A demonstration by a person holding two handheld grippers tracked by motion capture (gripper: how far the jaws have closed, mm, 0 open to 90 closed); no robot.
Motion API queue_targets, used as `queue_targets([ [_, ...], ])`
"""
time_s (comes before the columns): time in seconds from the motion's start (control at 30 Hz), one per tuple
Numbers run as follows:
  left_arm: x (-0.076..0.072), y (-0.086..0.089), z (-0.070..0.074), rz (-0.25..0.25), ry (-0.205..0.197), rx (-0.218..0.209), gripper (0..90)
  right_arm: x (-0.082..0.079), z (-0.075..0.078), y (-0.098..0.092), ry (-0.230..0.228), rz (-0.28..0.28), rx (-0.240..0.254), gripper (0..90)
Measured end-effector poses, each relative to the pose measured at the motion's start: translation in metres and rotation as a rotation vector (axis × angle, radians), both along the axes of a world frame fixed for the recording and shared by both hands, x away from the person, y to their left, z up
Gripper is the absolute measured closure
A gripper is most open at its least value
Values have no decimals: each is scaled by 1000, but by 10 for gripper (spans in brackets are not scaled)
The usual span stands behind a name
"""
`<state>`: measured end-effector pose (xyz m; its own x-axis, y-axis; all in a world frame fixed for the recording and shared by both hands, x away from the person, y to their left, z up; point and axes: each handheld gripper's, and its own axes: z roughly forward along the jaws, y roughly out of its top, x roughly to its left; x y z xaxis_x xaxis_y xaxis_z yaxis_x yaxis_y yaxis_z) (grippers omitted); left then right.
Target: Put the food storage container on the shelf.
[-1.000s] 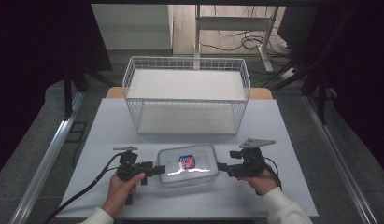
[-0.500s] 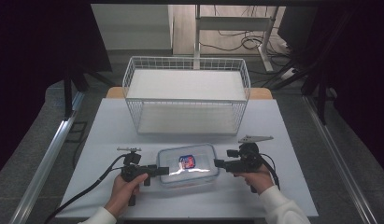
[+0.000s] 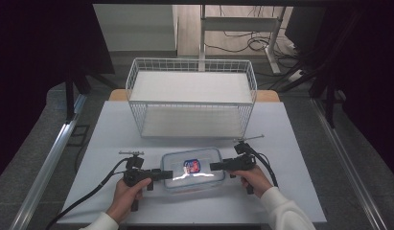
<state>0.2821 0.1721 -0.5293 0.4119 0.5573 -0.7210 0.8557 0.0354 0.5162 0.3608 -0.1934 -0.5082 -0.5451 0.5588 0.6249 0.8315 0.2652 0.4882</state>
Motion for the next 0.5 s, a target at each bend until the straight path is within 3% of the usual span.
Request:
queue_targets([
  [0.1, 0, 0, 1, 5, -3, 1, 311, -2, 0, 3, 35, 6, 12, 174],
  [0.3, 0, 1, 1, 4, 2, 1, 322, -3, 7, -8, 30, -13, 28, 342],
  [0.5, -1, 2, 4, 5, 0, 0, 360, -5, 9, -11, 54, -32, 32, 381],
])
